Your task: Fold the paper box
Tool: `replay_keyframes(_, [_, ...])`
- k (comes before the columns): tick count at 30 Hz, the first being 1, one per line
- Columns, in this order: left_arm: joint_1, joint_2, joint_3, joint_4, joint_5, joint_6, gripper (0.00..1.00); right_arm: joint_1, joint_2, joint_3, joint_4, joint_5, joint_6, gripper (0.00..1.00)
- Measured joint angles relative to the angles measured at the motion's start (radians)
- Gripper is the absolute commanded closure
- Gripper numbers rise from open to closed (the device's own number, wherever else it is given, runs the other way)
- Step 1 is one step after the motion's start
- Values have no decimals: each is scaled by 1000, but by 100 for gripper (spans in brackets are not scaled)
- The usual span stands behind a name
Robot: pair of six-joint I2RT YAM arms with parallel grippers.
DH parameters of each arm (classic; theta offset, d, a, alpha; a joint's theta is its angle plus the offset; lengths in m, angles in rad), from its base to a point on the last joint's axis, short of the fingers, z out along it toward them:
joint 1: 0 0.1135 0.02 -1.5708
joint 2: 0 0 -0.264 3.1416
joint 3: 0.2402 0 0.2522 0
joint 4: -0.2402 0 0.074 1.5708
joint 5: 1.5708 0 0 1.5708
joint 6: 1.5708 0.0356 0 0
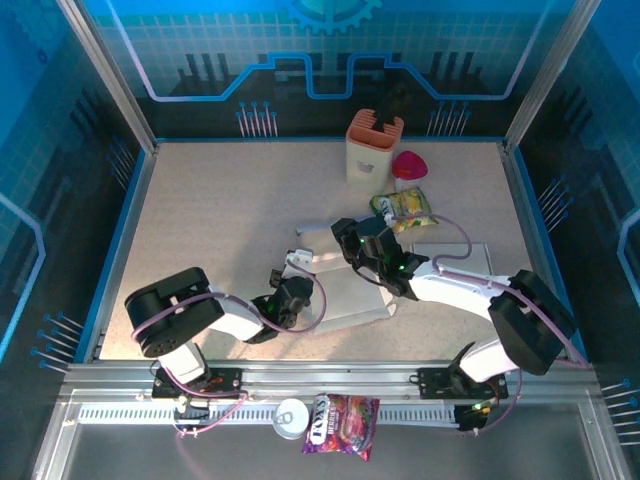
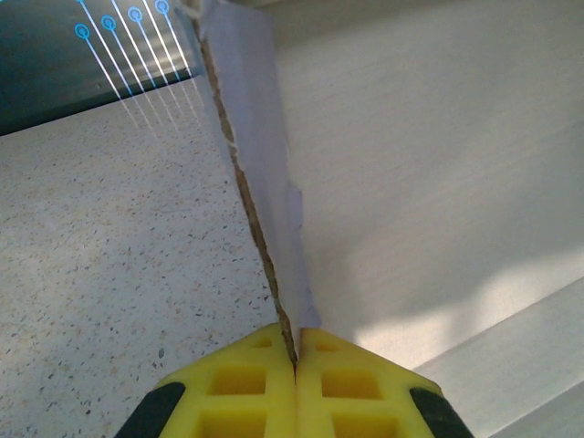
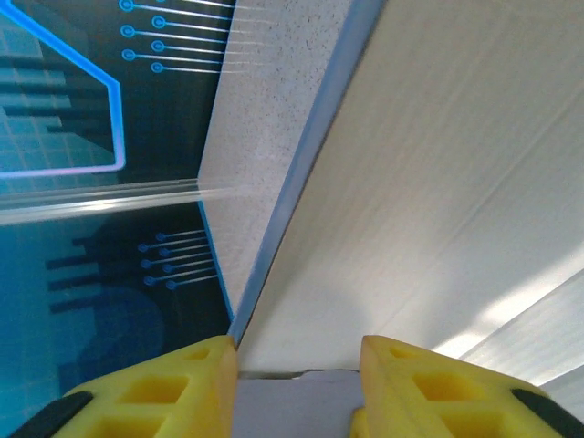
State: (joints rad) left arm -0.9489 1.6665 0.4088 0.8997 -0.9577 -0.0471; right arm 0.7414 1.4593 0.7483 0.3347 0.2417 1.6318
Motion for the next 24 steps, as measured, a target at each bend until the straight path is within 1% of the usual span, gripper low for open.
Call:
replay_keyframes(5, [1,10,-7,42,0,13,100,-1,3,0,29,3,44,63])
replay_keyframes(13, [1,26,-8,84,0,29,100,-17,20,2,56,3,70,64])
replay_keyframes(15, [1,32,-8,94,0,29,100,-21,35,13,57,2,74,69])
replay_keyframes(17, [2,38,-8,101,0,30,100,-28,62,24,79,-5,88,77])
replay_keyframes(18, [2,39,-8,102,0,31,100,-31,73,26,90,-9,92,81])
replay_keyframes(20, [2,39,-10,101,1,32,100,-39,102,26,125,-16,104,96])
replay_keyframes(21, [2,40,-14,102,3,32,100,-42,111,26,143,-19,109,100])
replay_keyframes(23, [3,44,-22,115,5,40,95,-42,118,26,169,-27,127,100])
replay_keyframes(24, [4,46,-27,128,6,47,89,-42,118,26,176,-32,130,100])
